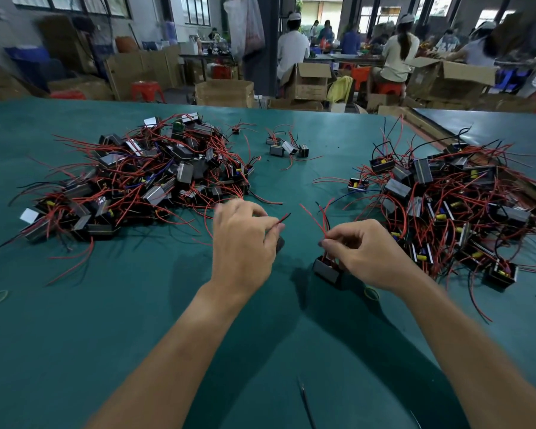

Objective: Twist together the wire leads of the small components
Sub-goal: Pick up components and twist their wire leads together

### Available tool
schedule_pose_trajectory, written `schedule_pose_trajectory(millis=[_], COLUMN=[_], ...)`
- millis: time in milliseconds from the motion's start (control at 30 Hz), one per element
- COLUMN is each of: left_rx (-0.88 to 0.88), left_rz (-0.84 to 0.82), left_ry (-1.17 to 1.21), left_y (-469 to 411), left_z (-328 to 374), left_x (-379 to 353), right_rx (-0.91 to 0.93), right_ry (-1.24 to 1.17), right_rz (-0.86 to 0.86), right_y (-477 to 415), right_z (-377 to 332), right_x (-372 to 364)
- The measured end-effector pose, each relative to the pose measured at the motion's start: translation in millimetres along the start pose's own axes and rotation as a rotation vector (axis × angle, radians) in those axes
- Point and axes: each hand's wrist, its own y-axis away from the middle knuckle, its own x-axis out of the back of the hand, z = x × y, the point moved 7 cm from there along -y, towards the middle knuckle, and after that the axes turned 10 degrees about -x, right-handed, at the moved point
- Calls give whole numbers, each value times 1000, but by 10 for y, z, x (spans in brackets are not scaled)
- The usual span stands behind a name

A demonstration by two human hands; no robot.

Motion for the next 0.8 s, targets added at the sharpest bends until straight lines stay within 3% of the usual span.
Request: schedule_pose_trajectory(millis=[200, 567, 800], left_rx=[15, 31, 78], left_rz=[-81, -251, -244], left_ry=[342, 409, 472], left_y=[30, 74, 65], left_z=[92, 113, 114], left_x=[-125, -300, -332], right_rx=[2, -31, -59], right_ry=[-92, -107, -118], right_rz=[20, 95, 47], right_y=[-21, -9, -7], right_z=[15, -8, -23], right_x=[21, 33, 24])
